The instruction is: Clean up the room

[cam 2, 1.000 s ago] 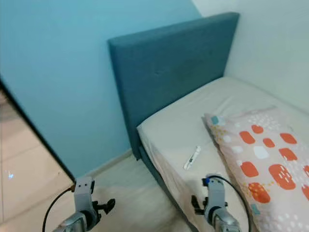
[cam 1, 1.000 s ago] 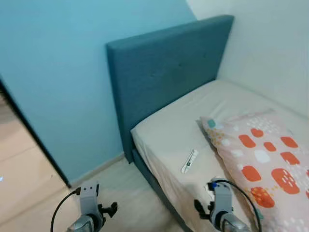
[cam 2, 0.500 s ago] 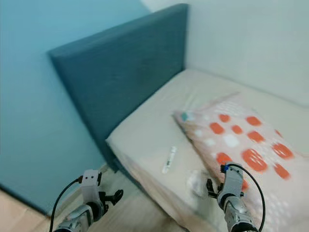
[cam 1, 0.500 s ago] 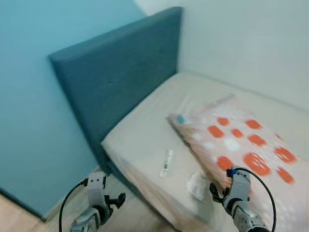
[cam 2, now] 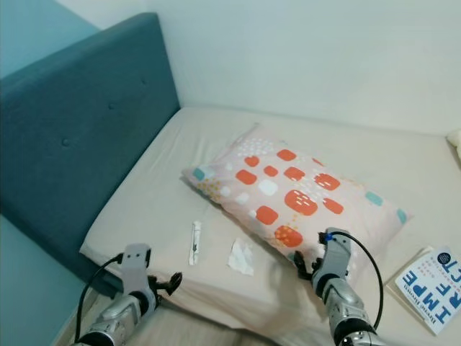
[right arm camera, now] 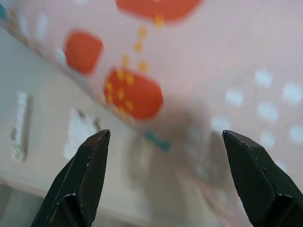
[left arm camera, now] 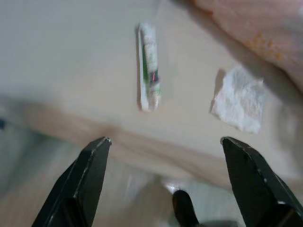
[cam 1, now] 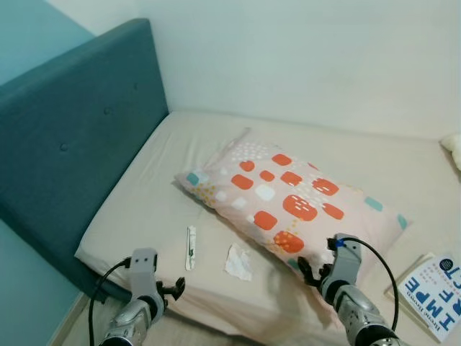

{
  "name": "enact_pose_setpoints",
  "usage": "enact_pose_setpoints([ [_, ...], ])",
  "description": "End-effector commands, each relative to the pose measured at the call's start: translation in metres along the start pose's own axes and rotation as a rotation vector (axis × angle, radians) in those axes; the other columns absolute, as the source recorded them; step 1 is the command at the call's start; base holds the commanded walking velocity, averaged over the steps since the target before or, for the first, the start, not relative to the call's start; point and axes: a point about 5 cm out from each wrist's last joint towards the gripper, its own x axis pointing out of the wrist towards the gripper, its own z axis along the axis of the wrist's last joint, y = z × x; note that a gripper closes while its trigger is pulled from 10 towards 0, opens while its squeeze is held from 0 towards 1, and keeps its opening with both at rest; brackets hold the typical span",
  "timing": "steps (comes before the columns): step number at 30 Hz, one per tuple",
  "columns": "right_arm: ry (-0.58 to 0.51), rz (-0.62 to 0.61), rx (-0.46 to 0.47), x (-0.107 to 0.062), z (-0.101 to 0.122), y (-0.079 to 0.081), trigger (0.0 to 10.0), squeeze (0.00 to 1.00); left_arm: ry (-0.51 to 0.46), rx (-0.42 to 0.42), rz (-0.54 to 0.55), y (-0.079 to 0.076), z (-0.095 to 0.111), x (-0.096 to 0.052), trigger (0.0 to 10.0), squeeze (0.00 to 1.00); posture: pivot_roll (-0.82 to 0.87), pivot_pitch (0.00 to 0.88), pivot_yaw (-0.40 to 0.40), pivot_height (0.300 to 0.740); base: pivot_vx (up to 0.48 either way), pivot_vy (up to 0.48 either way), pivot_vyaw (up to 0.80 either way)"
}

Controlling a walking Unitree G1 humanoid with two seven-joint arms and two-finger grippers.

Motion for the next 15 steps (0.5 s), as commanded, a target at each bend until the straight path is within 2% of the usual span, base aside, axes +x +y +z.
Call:
enact_pose_setpoints([
  [1, 0.004, 0.035, -0.006, 0.001, -0.003, 0.006, 10.0, 0.0, 0.014, 0.005, 0.046, 0.008, -0.003, -0.003, 10.0, 0.0, -0.08, 0.085, 0.054, 0.74, 0.0, 0.0, -0.7],
  [3, 0.002, 0.053, -0.016, 0.002, -0.002, 0.009, 10.0, 0.0, 0.008, 0.002, 0.057, 0.009, -0.002, -0.002, 10.0, 0.0, -0.08, 0.086, 0.053, 0.74, 0.0, 0.0, -0.7],
  [4, 0.004, 0.098, -0.052, 0.004, -0.001, 0.018, 10.0, 0.0, 0.002, 0.013, 0.098, 0.011, 0.002, -0.002, 10.0, 0.0, -0.09, 0.084, 0.051, 0.74, 0.0, 0.0, -0.7],
  [5, 0.004, 0.098, -0.052, 0.004, -0.001, 0.018, 10.0, 0.0, 0.002, 0.013, 0.098, 0.011, 0.002, -0.002, 10.0, 0.0, -0.09, 0.084, 0.051, 0.74, 0.0, 0.0, -0.7],
  [7, 0.002, 0.151, -0.076, 0.006, 0.001, 0.028, 10.0, 0.0, 0.003, 0.024, 0.138, 0.014, 0.005, -0.001, 10.0, 0.0, -0.09, 0.081, 0.051, 0.74, 0.0, 0.0, -0.7],
  [12, 0.002, 0.194, -0.093, 0.007, 0.001, 0.036, 10.0, 0.0, 0.009, 0.035, 0.179, 0.018, 0.005, -0.001, 10.0, 0.0, -0.08, 0.087, 0.051, 0.74, 0.0, 0.0, -0.68],
  [14, 0.002, 0.293, -0.118, 0.009, 0.001, 0.056, 10.0, 0.0, 0.018, 0.06, 0.263, 0.029, 0.004, -0.005, 10.0, 0.0, -0.09, 0.086, 0.051, 0.74, 0.0, 0.0, -0.67],
  [15, 0.002, 0.293, -0.118, 0.009, 0.001, 0.056, 10.0, 0.0, 0.018, 0.06, 0.263, 0.029, 0.004, -0.005, 10.0, 0.0, -0.09, 0.086, 0.051, 0.74, 0.0, 0.0, -0.66],
])
